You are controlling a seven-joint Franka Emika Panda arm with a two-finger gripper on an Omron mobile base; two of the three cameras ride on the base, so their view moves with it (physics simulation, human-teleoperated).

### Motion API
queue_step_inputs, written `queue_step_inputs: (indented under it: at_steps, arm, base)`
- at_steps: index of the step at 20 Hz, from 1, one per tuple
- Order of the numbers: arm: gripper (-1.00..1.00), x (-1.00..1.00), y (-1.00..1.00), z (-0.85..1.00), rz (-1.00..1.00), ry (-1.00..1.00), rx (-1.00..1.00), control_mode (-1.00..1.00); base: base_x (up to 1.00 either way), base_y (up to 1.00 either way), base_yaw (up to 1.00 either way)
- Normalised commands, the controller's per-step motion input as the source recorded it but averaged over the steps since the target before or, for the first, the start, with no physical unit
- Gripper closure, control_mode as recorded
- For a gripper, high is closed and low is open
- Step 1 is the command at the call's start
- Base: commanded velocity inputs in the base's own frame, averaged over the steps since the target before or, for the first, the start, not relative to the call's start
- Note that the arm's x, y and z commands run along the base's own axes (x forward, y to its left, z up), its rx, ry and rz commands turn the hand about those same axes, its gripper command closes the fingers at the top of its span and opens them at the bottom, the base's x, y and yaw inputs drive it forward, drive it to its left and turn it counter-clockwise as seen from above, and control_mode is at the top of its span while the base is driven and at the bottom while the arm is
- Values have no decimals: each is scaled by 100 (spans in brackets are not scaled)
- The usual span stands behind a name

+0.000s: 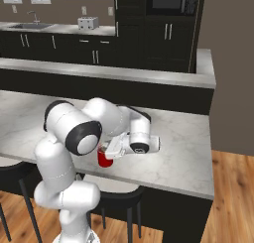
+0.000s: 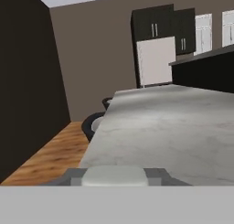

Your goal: Pick up the marshmallow and place it in the cup of hot chocolate on the dining counter.

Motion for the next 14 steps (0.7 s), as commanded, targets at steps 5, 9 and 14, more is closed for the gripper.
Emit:
queue_step_inputs:
  at_steps: [5, 9, 14]
  arm:
    - [-100, -2, 0, -3, 0, 0, 0, -100]
    - [-100, -8, 0, 0, 0, -3, 0, -100]
    - [-100, -9, 0, 7, 0, -6, 0, -100]
  base:
    - [0, 0, 0]
    - [0, 0, 0]
    - [0, 0, 0]
